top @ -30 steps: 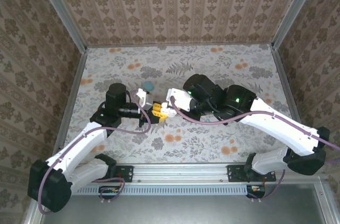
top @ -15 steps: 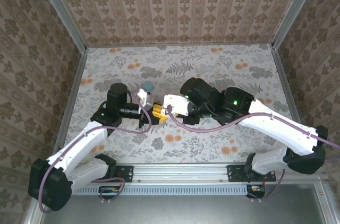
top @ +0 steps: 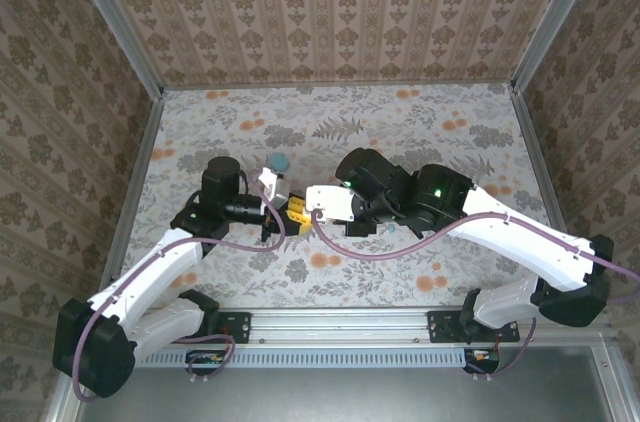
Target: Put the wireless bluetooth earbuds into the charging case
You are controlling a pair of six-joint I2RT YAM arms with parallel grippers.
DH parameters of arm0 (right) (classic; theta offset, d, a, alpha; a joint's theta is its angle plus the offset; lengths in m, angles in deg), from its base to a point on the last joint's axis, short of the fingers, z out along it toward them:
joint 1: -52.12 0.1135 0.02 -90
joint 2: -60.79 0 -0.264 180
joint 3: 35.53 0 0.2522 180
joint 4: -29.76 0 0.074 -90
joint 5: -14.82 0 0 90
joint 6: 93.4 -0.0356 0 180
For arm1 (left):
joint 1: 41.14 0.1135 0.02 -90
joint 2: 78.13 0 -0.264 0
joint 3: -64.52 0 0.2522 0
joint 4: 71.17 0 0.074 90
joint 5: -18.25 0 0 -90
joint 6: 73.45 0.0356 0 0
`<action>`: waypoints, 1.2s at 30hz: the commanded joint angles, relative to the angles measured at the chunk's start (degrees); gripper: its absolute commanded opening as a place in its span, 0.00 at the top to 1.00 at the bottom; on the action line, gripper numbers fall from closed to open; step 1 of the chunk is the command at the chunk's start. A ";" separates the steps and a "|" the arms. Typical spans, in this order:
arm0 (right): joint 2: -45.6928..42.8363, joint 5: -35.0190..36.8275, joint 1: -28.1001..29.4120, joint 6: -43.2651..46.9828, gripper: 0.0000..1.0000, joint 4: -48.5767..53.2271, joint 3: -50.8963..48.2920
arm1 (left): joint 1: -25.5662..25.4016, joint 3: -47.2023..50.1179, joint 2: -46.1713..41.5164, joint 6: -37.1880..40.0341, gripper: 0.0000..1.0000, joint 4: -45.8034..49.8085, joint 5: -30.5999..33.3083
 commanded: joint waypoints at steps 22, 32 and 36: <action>-2.70 -6.00 0.50 21.54 0.84 -3.20 -9.26 | -1.71 -2.58 -0.76 1.26 1.00 0.75 -3.33; -1.70 -7.08 0.32 22.51 0.69 -6.23 -10.90 | -2.15 -2.80 -0.91 1.45 1.00 0.80 -2.92; -3.06 -7.69 -0.08 20.34 0.53 -8.88 -11.21 | -2.15 -2.40 -0.89 1.44 1.00 1.07 -2.28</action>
